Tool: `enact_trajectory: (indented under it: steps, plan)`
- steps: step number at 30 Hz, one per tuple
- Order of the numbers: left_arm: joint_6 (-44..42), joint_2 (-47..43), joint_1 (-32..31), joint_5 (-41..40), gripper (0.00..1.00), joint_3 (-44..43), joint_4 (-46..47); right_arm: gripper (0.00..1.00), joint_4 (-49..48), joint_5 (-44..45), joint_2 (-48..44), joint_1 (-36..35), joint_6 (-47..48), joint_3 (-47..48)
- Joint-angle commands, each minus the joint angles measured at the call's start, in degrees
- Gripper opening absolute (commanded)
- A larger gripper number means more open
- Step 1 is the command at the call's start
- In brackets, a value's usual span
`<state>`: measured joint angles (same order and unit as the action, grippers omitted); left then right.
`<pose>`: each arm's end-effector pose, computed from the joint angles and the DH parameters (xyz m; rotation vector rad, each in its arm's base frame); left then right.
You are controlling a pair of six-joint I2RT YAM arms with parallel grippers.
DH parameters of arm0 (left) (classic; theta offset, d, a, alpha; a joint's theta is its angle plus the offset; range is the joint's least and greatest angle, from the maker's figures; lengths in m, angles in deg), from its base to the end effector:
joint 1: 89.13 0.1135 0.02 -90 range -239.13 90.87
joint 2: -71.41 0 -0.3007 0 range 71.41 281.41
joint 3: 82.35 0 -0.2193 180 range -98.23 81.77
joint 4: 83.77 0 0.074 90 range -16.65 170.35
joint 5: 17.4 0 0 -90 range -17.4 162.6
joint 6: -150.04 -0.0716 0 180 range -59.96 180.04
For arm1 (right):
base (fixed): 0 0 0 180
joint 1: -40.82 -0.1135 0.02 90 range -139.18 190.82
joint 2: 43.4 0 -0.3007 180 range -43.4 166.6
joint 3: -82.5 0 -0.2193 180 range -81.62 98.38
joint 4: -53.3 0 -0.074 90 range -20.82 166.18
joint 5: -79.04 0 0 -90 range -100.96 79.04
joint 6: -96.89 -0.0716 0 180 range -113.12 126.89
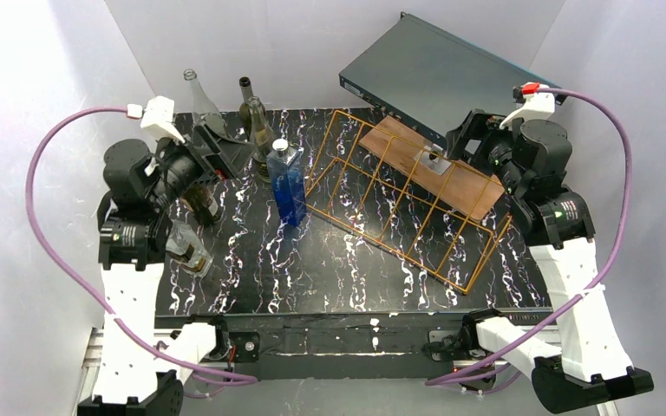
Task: Put the wine bottle on the wine rack
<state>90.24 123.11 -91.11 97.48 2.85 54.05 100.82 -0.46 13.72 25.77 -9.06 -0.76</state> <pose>0.1316 -0.0347 0.5016 -0.0414 1.6090 -0.7752 0.1663 0.0312 0.4860 0.1500 1.7059 0.2461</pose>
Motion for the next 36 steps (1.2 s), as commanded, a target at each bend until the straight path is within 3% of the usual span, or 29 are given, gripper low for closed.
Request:
enact_trajectory:
  steps: [1, 9, 15, 18, 23, 31, 36]
  plan:
    - [1.3, 3.1, 0.3, 9.9, 0.99, 0.5, -0.6, 1.0, -2.7, -2.7, -2.0, 0.2, 0.2, -1.1]
    - [-2.1, 4.5, -1.6, 12.8, 0.99, 5.4, -1.4, 1.0, -9.1, -20.2, -0.8, 0.2, -5.6, -3.8]
    - [-13.3, 5.1, -13.3, -3.2, 0.99, 7.2, -6.0, 1.0, -10.4, -29.9, 4.9, -0.7, -10.8, -3.6]
    - [-17.1, 4.1, -19.9, -10.8, 0.99, 10.9, -3.4, 1.0, -13.0, -27.7, 5.7, -7.7, -12.4, -5.9]
    - [-23.1, -1.6, -25.4, -14.7, 0.99, 23.2, 11.4, 1.0, -13.2, -20.5, 7.4, -18.8, -11.4, -8.2]
    - [-24.8, 4.7, -25.5, -26.8, 0.99, 24.0, 15.3, 1.0, -14.1, -17.5, 7.4, -22.3, -11.3, -10.5]
    - [-27.3, 9.3, -24.5, -28.2, 0.99, 24.9, 21.7, 1.0, -15.9, -17.6, 4.7, -22.6, -11.0, -13.7]
